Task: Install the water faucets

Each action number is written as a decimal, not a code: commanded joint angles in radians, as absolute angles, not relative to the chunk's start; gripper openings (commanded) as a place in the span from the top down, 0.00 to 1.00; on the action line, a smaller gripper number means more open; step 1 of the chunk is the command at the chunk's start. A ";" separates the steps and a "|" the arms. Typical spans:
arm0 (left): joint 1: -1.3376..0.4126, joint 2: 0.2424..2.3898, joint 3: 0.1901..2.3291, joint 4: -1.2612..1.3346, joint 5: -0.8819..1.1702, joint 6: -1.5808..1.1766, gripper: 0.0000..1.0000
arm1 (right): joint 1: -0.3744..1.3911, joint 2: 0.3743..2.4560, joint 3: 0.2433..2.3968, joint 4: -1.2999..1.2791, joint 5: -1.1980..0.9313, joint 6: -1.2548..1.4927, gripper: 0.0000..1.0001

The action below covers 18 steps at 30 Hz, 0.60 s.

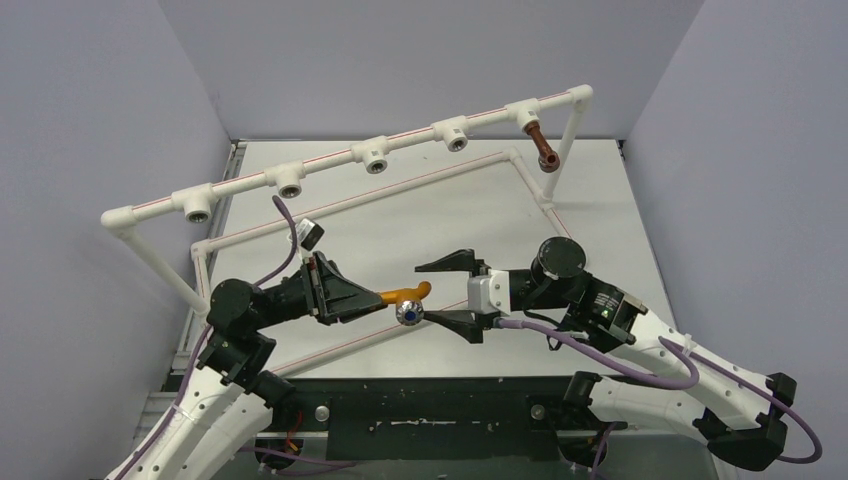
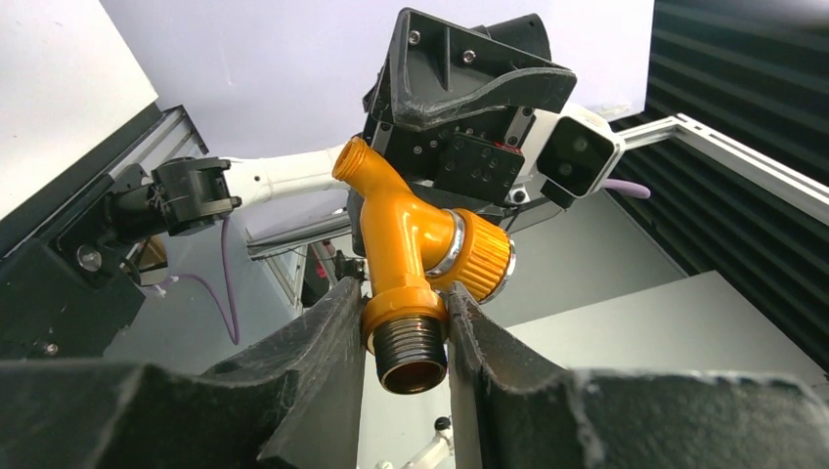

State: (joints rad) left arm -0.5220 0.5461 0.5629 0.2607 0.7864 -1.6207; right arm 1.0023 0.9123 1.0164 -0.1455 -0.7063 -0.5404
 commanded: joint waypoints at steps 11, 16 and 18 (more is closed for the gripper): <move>-0.523 0.557 0.632 0.417 0.836 -1.672 1.00 | 1.001 0.945 1.101 -0.108 -0.820 -0.621 0.75; -0.523 0.555 0.618 0.462 0.831 -1.692 1.00 | 1.001 0.939 1.093 -0.084 -0.820 -0.608 1.00; -0.523 0.554 0.617 0.448 0.830 -1.677 1.00 | 1.001 0.927 1.080 -0.062 -0.816 -0.588 1.00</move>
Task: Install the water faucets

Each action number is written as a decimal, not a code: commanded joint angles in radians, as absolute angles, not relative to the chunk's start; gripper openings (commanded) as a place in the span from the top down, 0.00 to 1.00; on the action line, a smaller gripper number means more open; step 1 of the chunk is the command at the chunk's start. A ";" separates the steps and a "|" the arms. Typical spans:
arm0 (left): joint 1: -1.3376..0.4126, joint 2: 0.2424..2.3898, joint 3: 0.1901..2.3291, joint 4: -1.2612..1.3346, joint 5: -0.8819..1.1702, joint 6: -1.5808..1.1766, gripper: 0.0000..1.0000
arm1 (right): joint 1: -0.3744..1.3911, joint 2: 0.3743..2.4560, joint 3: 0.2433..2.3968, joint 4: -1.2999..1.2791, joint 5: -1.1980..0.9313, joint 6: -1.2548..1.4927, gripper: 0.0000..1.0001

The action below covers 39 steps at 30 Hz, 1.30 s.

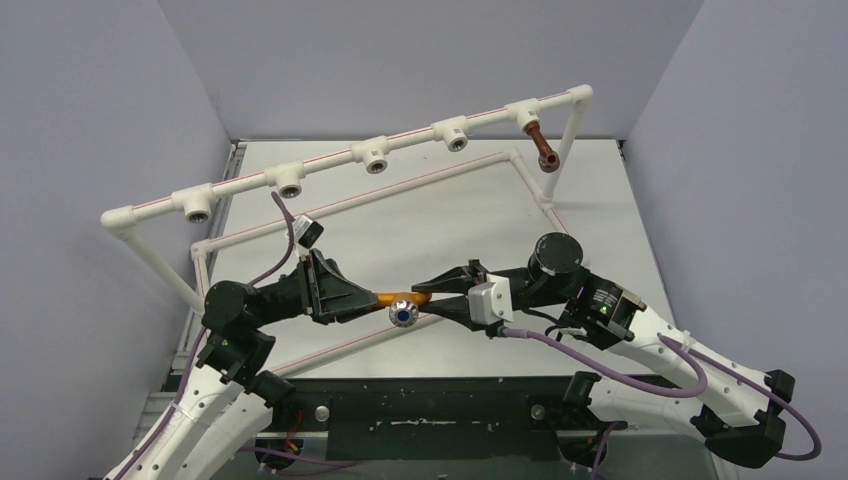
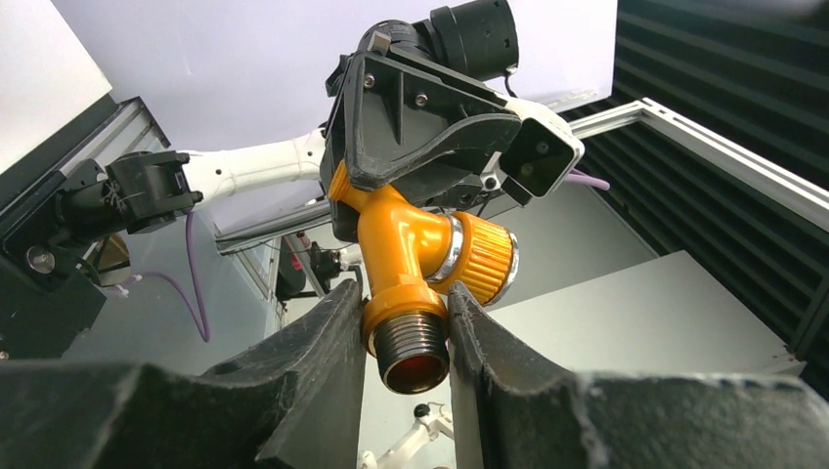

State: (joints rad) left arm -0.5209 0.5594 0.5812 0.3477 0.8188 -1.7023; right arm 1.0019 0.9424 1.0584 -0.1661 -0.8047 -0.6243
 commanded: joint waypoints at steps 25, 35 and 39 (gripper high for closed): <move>-0.523 0.525 0.771 0.084 0.781 -1.167 0.24 | 1.001 0.858 1.017 0.042 -0.709 0.075 1.00; -0.523 0.539 0.802 0.019 0.813 -0.995 0.21 | 1.001 0.931 1.089 0.090 -0.684 0.437 1.00; -0.523 0.540 0.809 0.002 0.818 -0.949 0.21 | 1.001 0.979 1.131 0.070 -0.686 0.524 1.00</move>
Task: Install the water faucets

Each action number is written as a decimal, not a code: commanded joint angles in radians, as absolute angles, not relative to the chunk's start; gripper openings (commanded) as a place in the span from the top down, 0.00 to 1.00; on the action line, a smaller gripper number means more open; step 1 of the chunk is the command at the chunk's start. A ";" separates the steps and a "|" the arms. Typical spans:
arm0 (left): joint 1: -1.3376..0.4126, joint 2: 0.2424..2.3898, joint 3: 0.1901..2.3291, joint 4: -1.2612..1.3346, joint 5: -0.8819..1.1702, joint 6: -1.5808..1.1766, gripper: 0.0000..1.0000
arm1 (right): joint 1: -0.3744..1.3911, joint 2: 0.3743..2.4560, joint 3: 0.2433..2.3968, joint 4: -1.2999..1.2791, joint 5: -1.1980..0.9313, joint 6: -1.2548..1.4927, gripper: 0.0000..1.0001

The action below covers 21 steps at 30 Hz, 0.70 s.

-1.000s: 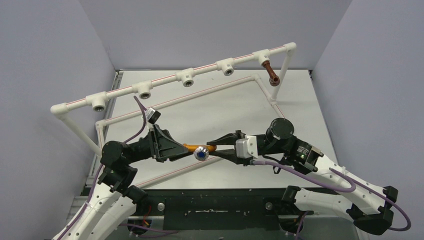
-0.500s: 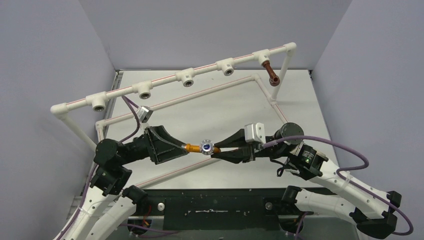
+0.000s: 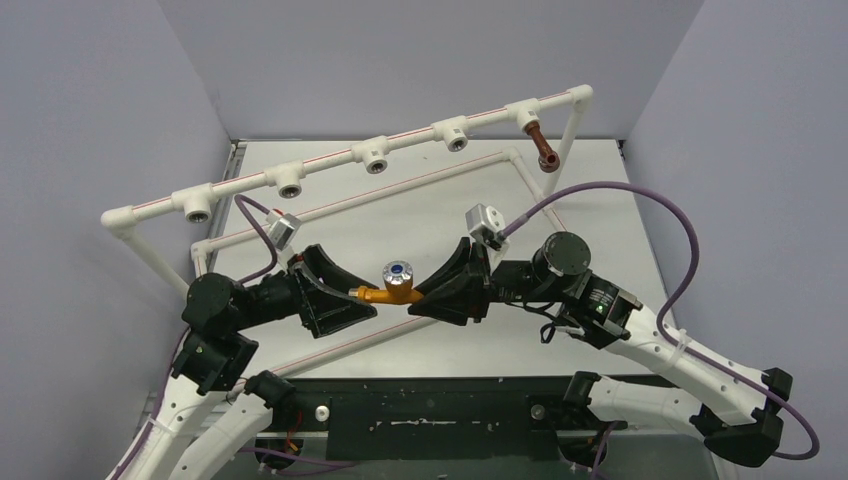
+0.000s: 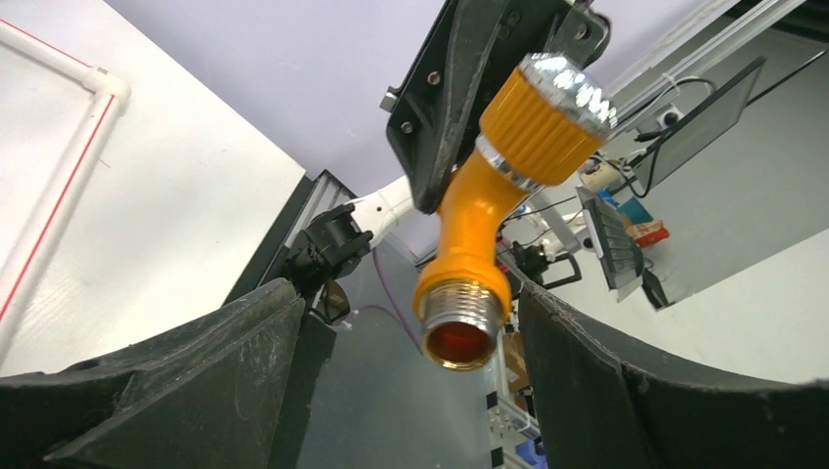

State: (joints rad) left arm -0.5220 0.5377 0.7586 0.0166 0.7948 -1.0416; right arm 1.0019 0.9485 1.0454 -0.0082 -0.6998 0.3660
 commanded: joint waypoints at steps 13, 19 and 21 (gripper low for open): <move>-0.523 0.537 0.831 -0.031 0.831 -0.916 0.24 | 1.001 1.010 1.101 0.074 -0.701 0.665 1.00; -0.523 0.532 0.839 -0.026 0.832 -0.922 0.29 | 1.001 0.989 1.067 0.047 -0.684 0.676 1.00; -0.523 0.531 0.838 -0.016 0.834 -0.930 0.31 | 1.001 0.980 1.060 0.044 -0.675 0.681 1.00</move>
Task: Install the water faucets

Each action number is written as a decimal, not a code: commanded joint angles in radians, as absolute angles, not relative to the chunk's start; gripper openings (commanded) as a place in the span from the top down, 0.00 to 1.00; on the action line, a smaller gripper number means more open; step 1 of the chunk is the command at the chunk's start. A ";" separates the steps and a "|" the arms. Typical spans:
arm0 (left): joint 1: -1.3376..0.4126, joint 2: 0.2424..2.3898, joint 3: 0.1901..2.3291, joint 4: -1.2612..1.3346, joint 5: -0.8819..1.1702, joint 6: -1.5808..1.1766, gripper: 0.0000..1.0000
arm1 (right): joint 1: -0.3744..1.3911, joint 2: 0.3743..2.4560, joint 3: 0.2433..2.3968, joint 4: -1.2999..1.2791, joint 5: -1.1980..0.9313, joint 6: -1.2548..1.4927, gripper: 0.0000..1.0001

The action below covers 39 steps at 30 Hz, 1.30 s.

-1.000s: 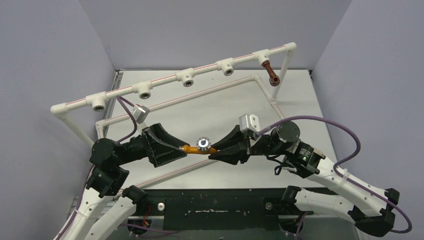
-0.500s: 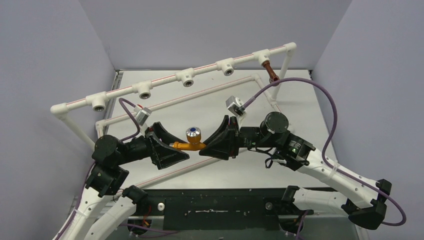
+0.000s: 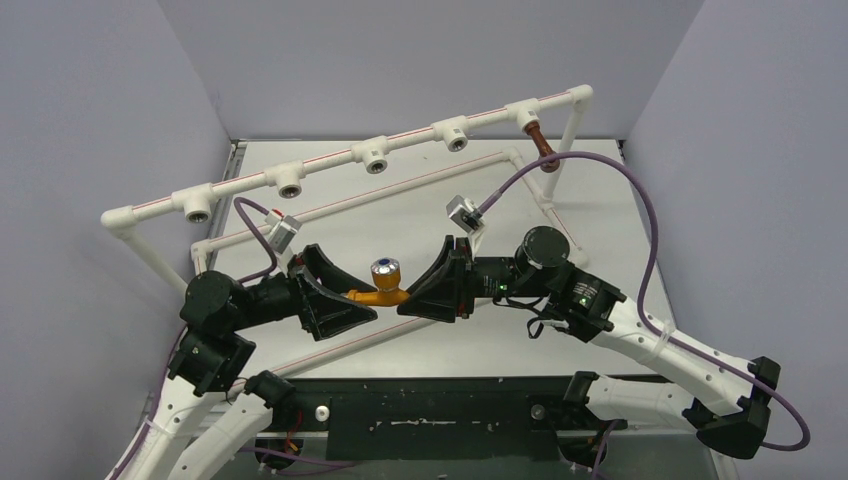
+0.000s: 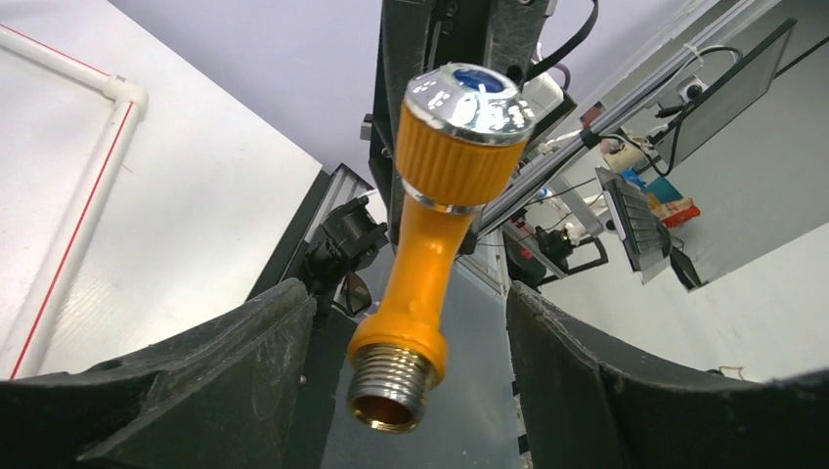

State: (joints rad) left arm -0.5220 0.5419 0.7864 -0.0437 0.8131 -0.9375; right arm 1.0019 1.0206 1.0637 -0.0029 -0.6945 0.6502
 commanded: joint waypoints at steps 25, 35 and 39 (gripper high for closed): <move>-0.523 0.497 0.782 0.150 0.825 -1.034 0.58 | 1.000 0.945 0.991 0.111 -0.670 0.775 1.00; -0.523 0.496 0.776 0.143 0.824 -1.018 0.91 | 1.000 0.966 0.998 0.103 -0.667 0.772 1.00; -0.523 0.492 0.775 0.122 0.813 -1.007 1.00 | 0.999 0.962 0.999 0.090 -0.654 0.758 0.97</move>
